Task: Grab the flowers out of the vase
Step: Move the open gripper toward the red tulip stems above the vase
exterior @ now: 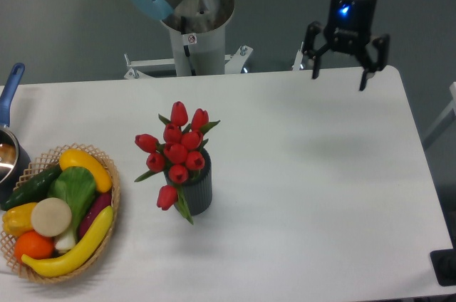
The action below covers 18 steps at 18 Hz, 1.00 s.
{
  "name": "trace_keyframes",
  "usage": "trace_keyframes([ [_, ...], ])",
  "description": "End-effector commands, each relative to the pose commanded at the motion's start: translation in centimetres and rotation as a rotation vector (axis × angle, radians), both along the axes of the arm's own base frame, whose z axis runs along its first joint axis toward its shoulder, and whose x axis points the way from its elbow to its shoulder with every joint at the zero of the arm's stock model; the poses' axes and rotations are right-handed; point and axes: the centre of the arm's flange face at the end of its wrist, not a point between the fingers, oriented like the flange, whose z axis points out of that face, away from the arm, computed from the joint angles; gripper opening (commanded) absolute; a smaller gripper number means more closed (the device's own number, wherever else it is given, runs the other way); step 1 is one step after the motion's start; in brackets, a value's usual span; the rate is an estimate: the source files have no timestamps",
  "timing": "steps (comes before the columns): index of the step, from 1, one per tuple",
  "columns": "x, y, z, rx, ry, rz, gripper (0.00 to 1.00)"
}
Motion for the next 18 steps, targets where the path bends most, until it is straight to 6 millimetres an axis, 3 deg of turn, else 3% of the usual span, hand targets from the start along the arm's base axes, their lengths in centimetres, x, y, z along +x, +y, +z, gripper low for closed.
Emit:
trace_keyframes([
  [3,1.7,2.3,1.0,0.071,-0.008,-0.06,1.0],
  [7,2.2,2.9,2.0,0.118,0.006,-0.092,1.0],
  [11,2.9,5.9,1.5,0.167,-0.037,-0.155,1.0],
  [12,2.9,6.3,2.1,0.196,-0.041,-0.165,1.0],
  [18,4.6,8.8,0.9,0.224,-0.153,-0.146,1.0],
])
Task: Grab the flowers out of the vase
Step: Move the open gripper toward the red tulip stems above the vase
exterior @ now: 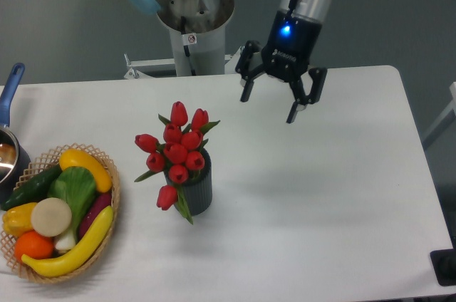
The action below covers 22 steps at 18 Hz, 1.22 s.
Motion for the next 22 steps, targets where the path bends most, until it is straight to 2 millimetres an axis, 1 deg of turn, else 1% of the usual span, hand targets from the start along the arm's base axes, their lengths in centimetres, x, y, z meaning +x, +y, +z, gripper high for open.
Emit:
trace_keyframes([
  [2,0.1,0.0,0.0,0.006,-0.017,0.01,1.0],
  [4,0.4,-0.1,-0.4,0.019,-0.046,0.009,1.0],
  [5,0.8,-0.4,-0.8,0.027,-0.061,0.011,1.0],
  [6,1.3,-0.8,-0.8,0.052,-0.074,0.011,1.0],
  [7,1.7,-1.3,-0.3,0.077,-0.071,0.011,1.0],
  [8,1.7,-1.8,-1.0,0.069,-0.071,0.016,1.0],
  [11,1.9,-2.1,-2.1,0.053,-0.088,0.023,1.0],
  [12,2.3,-2.0,-2.6,0.048,-0.094,0.015,1.0],
  [14,3.2,-2.2,-4.3,0.028,-0.088,-0.016,1.0],
  [17,2.6,-1.4,-6.5,0.012,-0.141,-0.023,1.0],
  [20,2.8,-1.6,-7.6,-0.008,-0.134,-0.029,1.0],
  [22,2.7,-1.5,-7.8,-0.01,-0.135,-0.029,1.0],
])
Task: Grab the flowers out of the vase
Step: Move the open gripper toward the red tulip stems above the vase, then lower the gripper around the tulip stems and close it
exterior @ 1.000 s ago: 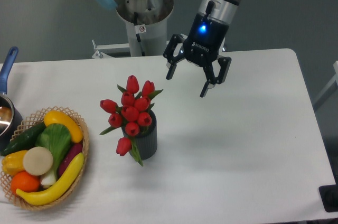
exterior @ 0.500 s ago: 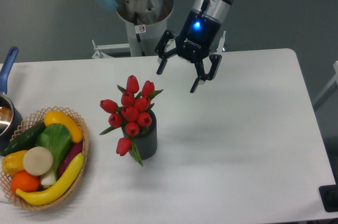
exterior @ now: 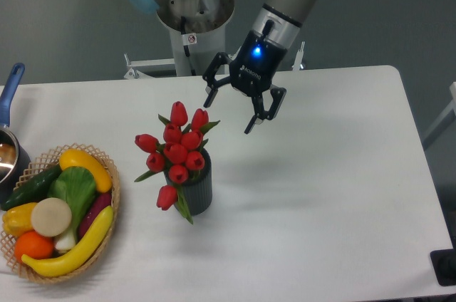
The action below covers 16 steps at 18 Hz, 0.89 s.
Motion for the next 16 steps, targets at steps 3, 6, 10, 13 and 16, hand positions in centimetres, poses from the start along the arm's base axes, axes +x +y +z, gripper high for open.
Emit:
trace_keyframes([
  [3,-0.6,1.0,-1.2,0.013,0.013,-0.015,1.0],
  [6,0.0,3.9,-3.2,0.037,0.026,-0.076,1.0],
  [10,0.1,4.3,-3.6,0.052,0.008,-0.083,1.0],
  [13,0.8,4.5,-3.6,0.082,-0.011,-0.093,1.0],
  [16,1.6,5.2,-3.3,0.097,-0.014,-0.115,1.0],
])
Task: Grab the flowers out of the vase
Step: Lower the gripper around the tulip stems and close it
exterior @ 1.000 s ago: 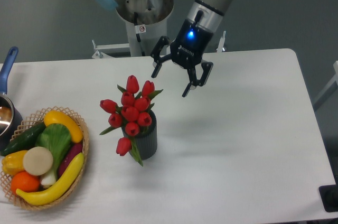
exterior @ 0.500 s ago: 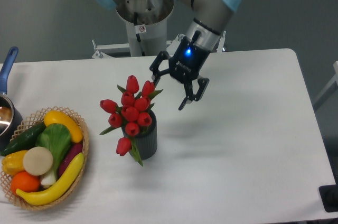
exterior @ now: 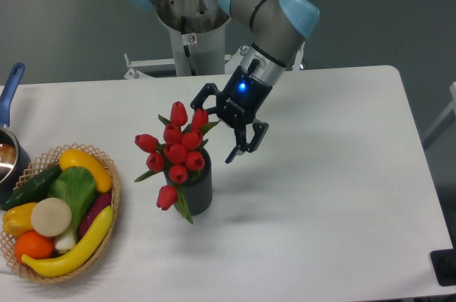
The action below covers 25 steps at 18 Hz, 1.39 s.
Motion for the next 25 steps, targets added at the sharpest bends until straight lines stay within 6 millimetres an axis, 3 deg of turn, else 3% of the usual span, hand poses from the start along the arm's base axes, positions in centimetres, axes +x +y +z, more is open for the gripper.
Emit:
trace_keyframes([
  [7,1.9,2.6,-0.3,0.038,0.022,-0.068,1.0],
  [13,1.9,3.4,-0.1,0.043,0.029,-0.083,1.0],
  [18,1.4,3.7,0.6,0.051,0.045,-0.085,0.62],
  [21,1.3,3.8,0.3,0.046,0.043,-0.084,0.47],
  [25,1.3,3.8,0.4,0.05,0.039,-0.084,0.37],
])
